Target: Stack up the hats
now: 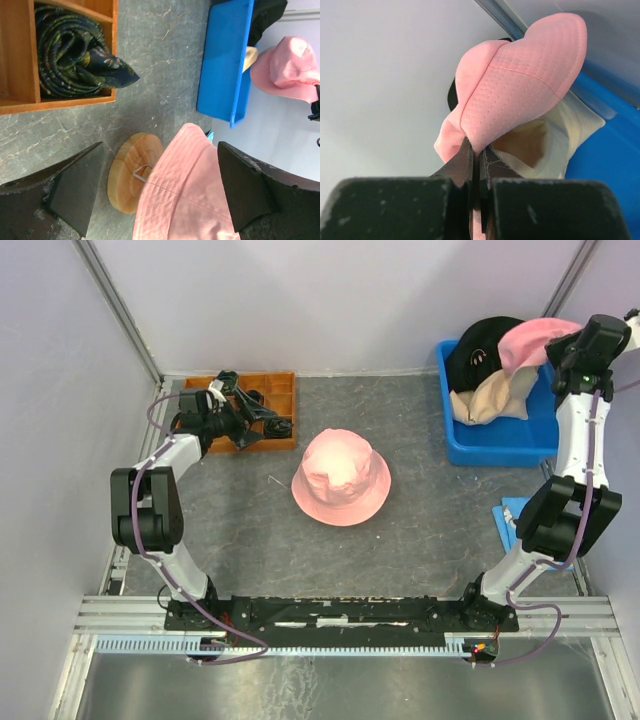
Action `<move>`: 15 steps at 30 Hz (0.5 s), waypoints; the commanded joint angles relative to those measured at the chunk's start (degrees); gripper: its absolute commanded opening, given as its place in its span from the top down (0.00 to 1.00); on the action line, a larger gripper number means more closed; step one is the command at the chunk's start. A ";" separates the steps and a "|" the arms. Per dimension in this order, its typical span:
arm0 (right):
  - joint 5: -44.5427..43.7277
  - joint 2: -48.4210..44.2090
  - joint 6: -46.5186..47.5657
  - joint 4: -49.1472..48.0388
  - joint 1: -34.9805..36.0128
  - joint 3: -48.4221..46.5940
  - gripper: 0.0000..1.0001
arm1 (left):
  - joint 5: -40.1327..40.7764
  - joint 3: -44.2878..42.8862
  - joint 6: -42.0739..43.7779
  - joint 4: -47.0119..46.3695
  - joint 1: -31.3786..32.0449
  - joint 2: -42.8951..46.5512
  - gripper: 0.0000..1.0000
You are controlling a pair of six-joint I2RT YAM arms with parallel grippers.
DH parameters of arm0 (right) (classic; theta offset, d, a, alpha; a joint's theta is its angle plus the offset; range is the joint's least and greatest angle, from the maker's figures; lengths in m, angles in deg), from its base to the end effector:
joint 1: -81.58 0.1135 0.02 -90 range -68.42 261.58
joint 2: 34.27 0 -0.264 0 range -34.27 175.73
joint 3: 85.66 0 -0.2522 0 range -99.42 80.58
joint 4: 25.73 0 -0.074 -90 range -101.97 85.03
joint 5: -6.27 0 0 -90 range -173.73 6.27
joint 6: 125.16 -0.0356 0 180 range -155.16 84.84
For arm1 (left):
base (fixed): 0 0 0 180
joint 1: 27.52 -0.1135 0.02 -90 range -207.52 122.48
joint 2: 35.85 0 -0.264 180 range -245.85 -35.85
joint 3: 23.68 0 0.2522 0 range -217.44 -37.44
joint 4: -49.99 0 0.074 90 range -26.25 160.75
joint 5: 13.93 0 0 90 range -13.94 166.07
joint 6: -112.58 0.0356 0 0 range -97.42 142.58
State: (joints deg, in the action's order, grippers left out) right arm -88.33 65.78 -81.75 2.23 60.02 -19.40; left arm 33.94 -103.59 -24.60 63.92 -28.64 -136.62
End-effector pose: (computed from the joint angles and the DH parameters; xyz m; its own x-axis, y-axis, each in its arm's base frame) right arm 0.3870 -0.1560 0.4061 0.1611 0.7149 -0.6804 0.4679 0.5516 0.6905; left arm 0.3878 -0.0163 0.2258 -0.7811 -0.5594 -0.2775 -0.0539 0.5031 -0.8625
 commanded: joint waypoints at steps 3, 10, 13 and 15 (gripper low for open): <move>4.56 -3.02 -1.78 -1.60 0.07 -6.55 1.00 | -2.49 0.83 -3.74 -6.69 0.06 5.12 0.01; 11.74 -3.04 -13.47 -3.85 2.40 -11.25 1.00 | -6.42 1.84 -11.25 -15.06 0.16 9.24 0.01; 12.43 -2.59 -17.53 -5.38 5.30 -13.44 1.00 | -7.34 3.16 -16.36 -20.56 0.16 11.30 0.01; 11.59 -2.70 -19.31 -6.77 7.99 -14.02 1.00 | -7.69 4.40 -20.73 -24.88 0.29 12.60 0.01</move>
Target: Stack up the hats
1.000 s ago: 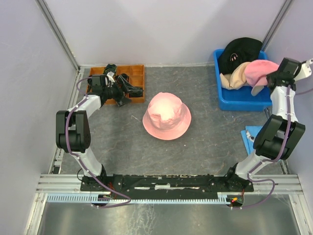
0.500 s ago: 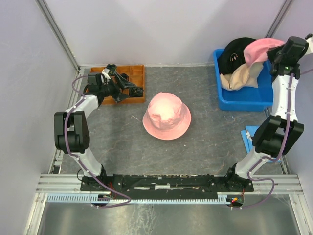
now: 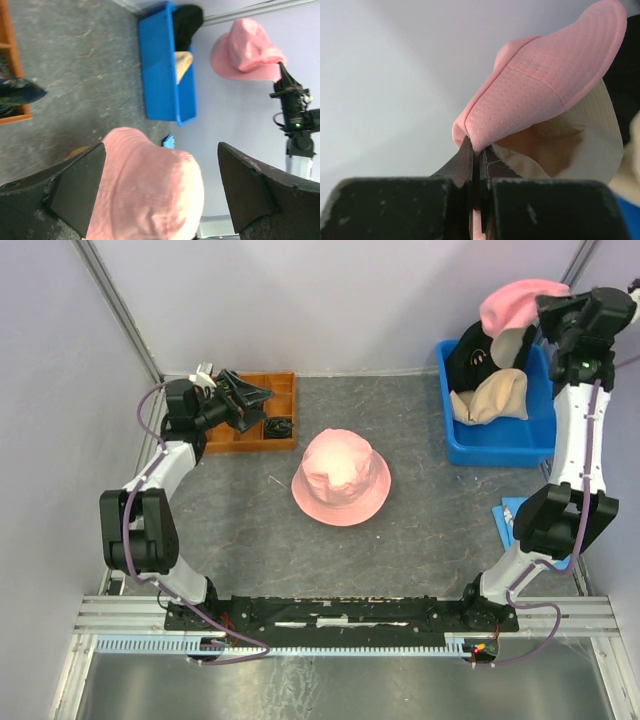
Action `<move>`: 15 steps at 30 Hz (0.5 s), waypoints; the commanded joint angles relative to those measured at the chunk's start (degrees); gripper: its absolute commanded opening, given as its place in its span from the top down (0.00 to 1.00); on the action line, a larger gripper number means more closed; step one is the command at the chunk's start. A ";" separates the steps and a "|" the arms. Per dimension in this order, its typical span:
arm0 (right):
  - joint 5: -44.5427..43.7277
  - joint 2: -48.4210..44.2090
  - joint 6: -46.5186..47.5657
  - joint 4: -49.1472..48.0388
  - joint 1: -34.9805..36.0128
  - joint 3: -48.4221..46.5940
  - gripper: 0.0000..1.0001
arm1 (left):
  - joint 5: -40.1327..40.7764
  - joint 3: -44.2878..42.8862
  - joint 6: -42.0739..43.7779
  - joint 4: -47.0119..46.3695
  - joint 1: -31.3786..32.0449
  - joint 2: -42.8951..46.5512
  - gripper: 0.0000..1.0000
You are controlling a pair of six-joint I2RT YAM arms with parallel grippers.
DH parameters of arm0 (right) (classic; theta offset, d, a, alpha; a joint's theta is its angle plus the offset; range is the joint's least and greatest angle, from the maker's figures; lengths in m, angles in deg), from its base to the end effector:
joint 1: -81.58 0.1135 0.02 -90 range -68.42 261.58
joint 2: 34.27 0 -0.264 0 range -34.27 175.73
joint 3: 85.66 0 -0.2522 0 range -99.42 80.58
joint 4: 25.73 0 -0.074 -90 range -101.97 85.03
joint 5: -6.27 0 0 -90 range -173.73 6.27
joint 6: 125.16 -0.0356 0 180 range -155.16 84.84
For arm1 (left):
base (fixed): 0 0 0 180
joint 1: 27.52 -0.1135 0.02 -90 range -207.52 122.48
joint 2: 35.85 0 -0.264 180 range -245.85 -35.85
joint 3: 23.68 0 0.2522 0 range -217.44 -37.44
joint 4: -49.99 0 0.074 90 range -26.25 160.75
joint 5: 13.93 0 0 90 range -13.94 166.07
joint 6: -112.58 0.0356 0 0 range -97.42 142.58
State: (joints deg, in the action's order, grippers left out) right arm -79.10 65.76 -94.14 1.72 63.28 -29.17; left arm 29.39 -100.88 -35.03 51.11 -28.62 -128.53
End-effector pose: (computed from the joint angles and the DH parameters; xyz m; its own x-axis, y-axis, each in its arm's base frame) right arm 0.3869 -0.1249 0.4664 0.1688 0.8439 -0.5093 0.1782 0.4821 0.8578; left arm 0.3701 -0.0188 0.2818 -0.7305 -0.5935 -0.3378 0.1252 0.3700 -0.9206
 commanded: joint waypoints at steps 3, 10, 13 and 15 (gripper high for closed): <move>1.22 -2.65 -10.03 -8.99 9.29 -4.03 1.00 | -3.03 3.75 -16.10 -18.32 0.59 6.35 0.01; -1.19 -1.71 -19.63 -21.46 20.85 0.93 1.00 | 0.01 9.84 -37.29 -44.59 2.51 7.54 0.04; -3.84 -0.88 -24.16 -26.69 25.84 2.46 1.00 | 4.55 11.90 -46.75 -56.17 4.68 5.92 0.05; -5.91 -0.47 -25.79 -28.62 29.10 2.46 1.00 | 8.56 12.55 -52.03 -64.70 7.01 4.29 0.05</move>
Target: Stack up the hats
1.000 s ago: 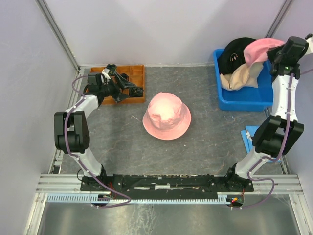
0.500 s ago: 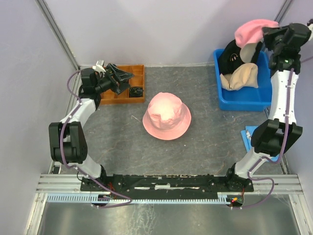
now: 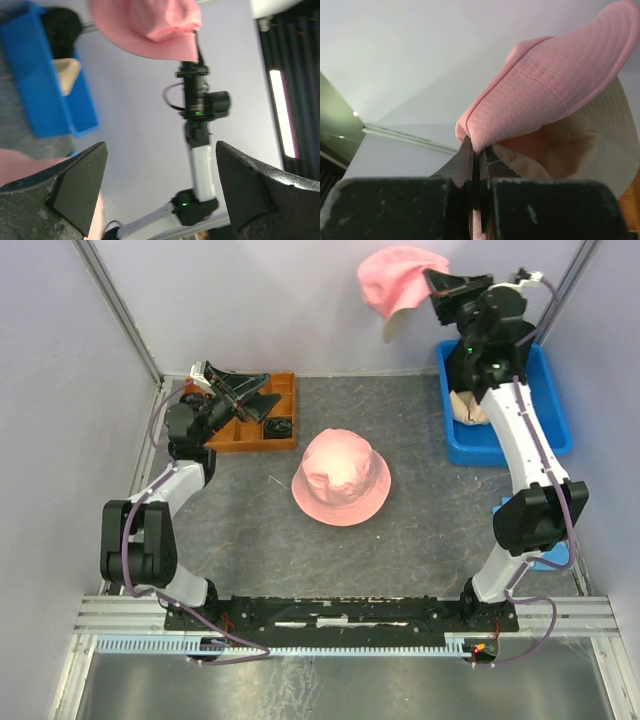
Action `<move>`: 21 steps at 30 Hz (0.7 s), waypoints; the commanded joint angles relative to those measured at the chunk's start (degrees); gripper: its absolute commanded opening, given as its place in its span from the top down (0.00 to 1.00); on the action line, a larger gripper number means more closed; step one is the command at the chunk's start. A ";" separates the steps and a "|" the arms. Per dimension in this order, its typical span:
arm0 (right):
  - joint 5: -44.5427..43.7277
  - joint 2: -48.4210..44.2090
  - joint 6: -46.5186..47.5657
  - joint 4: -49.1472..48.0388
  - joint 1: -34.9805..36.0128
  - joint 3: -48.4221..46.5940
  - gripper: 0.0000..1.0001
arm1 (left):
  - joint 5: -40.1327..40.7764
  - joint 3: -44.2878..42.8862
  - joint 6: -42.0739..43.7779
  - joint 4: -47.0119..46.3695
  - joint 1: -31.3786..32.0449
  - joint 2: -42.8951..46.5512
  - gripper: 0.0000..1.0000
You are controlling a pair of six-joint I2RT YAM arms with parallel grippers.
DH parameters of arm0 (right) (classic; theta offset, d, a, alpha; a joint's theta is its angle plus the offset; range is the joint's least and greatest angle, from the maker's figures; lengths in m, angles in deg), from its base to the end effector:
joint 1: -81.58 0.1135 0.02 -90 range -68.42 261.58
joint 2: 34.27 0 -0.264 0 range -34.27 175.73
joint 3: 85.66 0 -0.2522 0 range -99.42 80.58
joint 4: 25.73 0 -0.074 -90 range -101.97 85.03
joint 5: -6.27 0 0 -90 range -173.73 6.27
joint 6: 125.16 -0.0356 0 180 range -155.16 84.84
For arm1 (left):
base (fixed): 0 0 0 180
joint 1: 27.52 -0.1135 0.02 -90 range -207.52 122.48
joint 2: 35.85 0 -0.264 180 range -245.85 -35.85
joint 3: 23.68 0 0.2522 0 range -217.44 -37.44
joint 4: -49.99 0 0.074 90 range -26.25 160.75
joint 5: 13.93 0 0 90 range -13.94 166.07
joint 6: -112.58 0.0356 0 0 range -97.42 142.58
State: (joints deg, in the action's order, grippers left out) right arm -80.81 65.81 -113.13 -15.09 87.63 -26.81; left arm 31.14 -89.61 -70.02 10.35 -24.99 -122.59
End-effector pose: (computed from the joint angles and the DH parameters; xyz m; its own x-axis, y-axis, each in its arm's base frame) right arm 0.4068 0.0449 0.4839 -0.1142 0.9701 -0.2140 -0.2084 0.1872 0.9600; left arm 0.3332 -0.0399 0.3195 -0.7130 -0.6764 -0.1848 0.2904 -0.0450 -0.9558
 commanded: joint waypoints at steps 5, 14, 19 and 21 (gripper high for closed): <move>-9.56 -0.67 -9.29 -17.97 11.78 2.12 1.00 | 16.26 -0.21 -23.63 -31.51 8.26 -4.34 0.06; -16.57 -1.60 -11.24 -26.45 20.45 5.97 1.00 | 26.37 -1.13 -22.53 -30.18 14.12 -5.23 0.07; -19.32 -1.84 -11.85 -28.54 23.15 6.38 1.00 | 29.48 -1.04 -20.35 -28.27 15.44 -5.93 0.07; -19.97 -1.43 -12.39 -29.41 23.98 5.88 1.00 | 30.91 -1.77 -20.04 -28.17 16.47 -7.02 0.07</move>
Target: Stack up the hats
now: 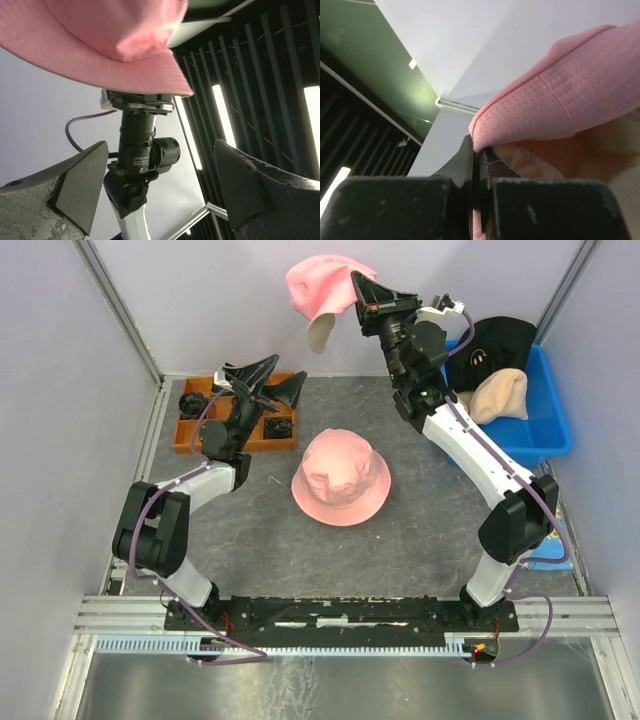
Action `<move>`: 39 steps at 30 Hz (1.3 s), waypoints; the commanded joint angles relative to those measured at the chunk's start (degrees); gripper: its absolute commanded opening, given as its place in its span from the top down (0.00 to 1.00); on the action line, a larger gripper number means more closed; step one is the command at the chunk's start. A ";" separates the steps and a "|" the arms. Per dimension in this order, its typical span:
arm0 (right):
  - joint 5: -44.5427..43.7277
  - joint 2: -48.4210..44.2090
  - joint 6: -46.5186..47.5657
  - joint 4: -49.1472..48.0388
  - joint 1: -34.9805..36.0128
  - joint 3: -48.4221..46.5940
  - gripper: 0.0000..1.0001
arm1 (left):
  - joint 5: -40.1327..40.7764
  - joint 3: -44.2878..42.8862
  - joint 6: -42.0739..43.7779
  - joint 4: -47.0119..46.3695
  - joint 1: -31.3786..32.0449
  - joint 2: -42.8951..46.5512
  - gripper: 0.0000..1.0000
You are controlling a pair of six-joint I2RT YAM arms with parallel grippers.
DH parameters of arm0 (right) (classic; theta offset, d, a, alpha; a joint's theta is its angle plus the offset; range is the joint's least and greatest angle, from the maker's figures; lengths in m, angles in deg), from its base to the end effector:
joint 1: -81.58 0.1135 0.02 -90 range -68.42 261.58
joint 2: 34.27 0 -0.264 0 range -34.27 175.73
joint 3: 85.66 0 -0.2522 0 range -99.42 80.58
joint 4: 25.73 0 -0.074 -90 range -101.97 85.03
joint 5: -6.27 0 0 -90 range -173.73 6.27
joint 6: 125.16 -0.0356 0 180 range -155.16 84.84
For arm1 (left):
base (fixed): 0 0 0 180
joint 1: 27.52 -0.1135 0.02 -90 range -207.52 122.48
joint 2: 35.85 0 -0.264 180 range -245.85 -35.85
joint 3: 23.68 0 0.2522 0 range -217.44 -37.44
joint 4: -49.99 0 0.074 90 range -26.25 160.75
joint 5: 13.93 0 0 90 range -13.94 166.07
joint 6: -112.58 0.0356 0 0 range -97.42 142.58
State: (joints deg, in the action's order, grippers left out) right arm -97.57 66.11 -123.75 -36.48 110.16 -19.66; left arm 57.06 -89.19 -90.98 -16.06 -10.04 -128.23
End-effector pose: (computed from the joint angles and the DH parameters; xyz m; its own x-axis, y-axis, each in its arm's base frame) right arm 0.3655 0.1894 0.4774 -0.2642 0.9615 0.0763 -0.3690 -0.1738 0.9131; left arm 0.3202 -0.1130 0.3313 -0.7219 -0.6813 0.1212 0.3426 -0.5041 -0.7928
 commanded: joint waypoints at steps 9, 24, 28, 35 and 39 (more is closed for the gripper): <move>-3.15 -1.24 -2.80 -8.89 4.14 -3.51 1.00 | 9.90 -3.04 0.11 -3.01 3.32 -5.79 0.08; -1.57 -4.40 -5.07 -10.82 5.83 3.65 1.00 | 13.16 -9.82 -1.50 -2.61 3.78 -10.73 0.08; -1.16 -5.61 -5.98 -11.53 6.01 6.04 1.00 | 13.48 -11.13 -1.70 -2.45 3.79 -11.94 0.08; 0.73 -9.49 -5.79 -10.98 6.28 11.36 1.00 | 13.40 -11.93 -0.89 -1.85 2.61 -13.15 0.48; 1.23 -13.38 -4.78 -8.81 5.54 16.89 1.00 | 9.34 -15.67 3.76 5.65 -0.10 -10.40 0.90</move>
State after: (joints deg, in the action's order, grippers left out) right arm -98.01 58.51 -128.85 -43.02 116.09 -5.98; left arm 69.34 -99.27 -91.46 -14.38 -7.51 -141.38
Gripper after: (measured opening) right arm 0.027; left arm 0.254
